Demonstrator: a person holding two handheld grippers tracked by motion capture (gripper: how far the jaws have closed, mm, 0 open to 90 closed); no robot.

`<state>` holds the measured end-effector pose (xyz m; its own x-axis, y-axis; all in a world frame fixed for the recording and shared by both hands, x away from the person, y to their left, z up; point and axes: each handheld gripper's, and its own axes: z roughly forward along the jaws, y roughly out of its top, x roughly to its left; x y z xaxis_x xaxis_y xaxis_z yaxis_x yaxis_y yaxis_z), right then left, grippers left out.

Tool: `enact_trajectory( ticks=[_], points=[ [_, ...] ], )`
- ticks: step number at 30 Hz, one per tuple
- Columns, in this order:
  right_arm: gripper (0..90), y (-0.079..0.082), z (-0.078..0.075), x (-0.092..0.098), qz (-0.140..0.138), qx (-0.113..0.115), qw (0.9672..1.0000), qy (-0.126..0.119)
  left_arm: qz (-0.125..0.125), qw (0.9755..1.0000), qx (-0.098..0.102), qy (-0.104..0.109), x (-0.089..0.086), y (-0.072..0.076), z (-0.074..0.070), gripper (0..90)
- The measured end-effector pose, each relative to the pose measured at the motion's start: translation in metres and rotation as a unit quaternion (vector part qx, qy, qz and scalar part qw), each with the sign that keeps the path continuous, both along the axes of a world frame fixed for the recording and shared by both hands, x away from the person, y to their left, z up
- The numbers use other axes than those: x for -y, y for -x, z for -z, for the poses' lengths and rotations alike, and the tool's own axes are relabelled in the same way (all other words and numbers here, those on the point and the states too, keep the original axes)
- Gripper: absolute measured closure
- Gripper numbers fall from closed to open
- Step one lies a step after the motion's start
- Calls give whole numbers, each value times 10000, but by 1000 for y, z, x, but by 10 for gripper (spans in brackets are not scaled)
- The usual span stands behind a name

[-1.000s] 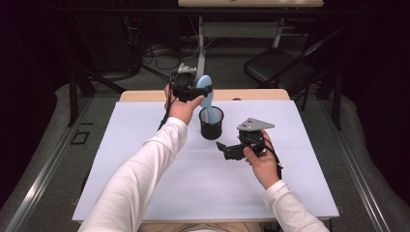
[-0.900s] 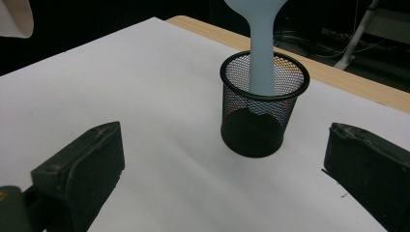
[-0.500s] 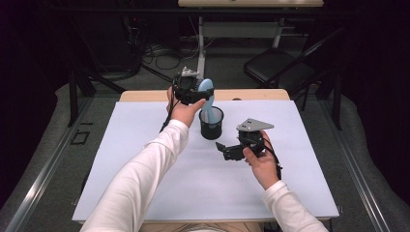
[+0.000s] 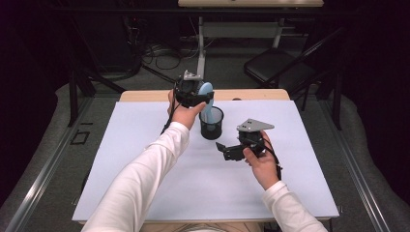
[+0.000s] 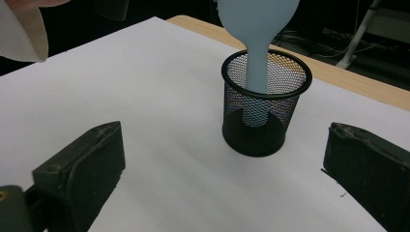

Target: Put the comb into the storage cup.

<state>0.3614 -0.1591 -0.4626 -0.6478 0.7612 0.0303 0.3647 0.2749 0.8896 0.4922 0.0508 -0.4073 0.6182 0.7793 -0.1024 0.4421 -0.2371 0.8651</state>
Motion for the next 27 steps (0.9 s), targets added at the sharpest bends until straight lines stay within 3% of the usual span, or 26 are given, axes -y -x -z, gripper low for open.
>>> enact_trajectory(
  ticks=[20,27],
  points=[
    [8,3,0,5,53,25,9999,-127,-16,9999,-37,-146,4,-2,9,494],
    [8,3,0,5,64,22,9999,-138,-15,9999,35,-151,7,-1,12,492]
  ],
)
